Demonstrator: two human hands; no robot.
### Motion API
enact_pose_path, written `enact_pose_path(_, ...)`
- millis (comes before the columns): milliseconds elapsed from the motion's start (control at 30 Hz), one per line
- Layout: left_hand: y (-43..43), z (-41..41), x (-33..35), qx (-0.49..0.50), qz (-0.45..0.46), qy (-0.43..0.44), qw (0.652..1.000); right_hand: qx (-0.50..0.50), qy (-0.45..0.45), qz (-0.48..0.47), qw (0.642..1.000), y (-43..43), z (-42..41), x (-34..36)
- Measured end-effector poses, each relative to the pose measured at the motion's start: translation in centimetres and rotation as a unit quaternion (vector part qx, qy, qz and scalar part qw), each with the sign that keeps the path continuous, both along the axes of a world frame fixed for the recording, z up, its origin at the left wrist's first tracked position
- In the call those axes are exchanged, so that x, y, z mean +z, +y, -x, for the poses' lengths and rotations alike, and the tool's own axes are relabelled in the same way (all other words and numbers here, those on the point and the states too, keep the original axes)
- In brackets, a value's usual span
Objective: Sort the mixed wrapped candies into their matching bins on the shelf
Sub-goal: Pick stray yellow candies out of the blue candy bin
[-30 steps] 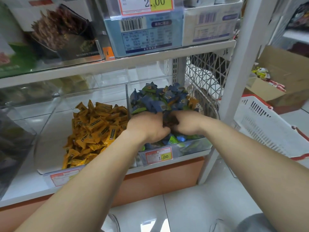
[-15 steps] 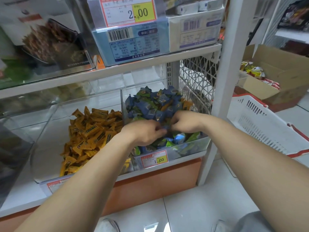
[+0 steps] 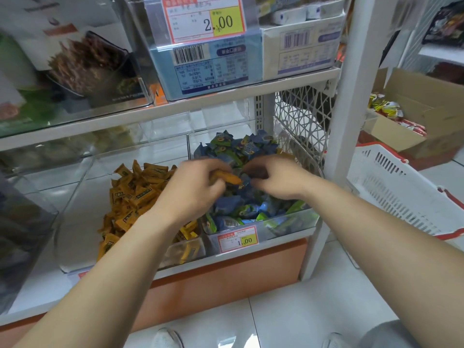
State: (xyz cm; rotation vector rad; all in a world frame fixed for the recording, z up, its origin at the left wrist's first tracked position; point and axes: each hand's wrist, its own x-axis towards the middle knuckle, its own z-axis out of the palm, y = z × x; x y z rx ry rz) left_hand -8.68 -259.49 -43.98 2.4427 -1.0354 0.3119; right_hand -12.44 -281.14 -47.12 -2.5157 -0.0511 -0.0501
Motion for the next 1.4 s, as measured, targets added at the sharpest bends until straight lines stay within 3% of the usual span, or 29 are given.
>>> enact_pose_path(133, 2.1, -0.6, 0.4, 0.064, 0.105, 0.035, 0.992, 0.057, 0.128, 0.117, 0.983, 0.8, 0.2, -0.5)
enact_pose_path(267, 3.1, -1.0, -0.6, 0.084, 0.103, 0.055, 0.99, 0.085, 0.128, 0.11, 0.982, 0.8, 0.3, 0.4)
enact_pose_path(333, 3.3, -1.2, -1.1, 0.081, 0.088, 0.064, 0.991, 0.071, 0.095, 0.106, 0.987, 0.6, 0.3, 0.8)
enact_pose_path(433, 3.4, -1.5, -1.6, 0.083, 0.083, 0.074, 0.99, -0.007, -0.047, 0.123, 0.991, 0.3, -0.2, 0.6)
enact_pose_path(500, 3.2, -1.5, -1.9, 0.087, 0.084, 0.072, 0.99, -0.064, -0.126, 0.082, 0.987, 0.2, -0.9, 0.1)
enact_pose_path(567, 2.9, -1.4, -2.1, 0.09, 0.088, 0.062, 0.99, -0.091, -0.14, 0.037, 0.985, 0.2, -1.6, -0.2)
enact_pose_path(700, 2.2, -1.3, -2.2, 0.096, 0.107, 0.053, 0.988, -0.056, -0.046, 0.033, 0.997, 1.0, -2.7, -0.3)
enact_pose_path(867, 2.2, -1.3, -2.5, 0.089, 0.124, 0.048, 0.987, 0.014, 0.051, 0.172, 0.984, 2.8, -2.9, -0.8)
enact_pose_path(967, 2.7, -1.7, -2.6, 0.09, 0.128, 0.046, 0.987, 0.052, 0.092, 0.184, 0.977, 2.3, -1.8, 0.3)
enact_pose_path(1067, 3.1, -2.0, -2.7, 0.088, 0.133, 0.053, 0.986, 0.059, 0.051, 0.2, 0.977, 1.2, -0.8, 1.7)
enact_pose_path(1200, 3.0, -2.0, -2.8, 0.088, 0.137, 0.064, 0.985, -0.006, -0.046, 0.09, 0.995, 0.8, -1.3, 2.4)
enact_pose_path(1400, 3.3, -2.1, -3.0, 0.083, 0.154, 0.072, 0.982, 0.014, 0.024, 0.191, 0.981, 0.8, -4.9, 0.8)
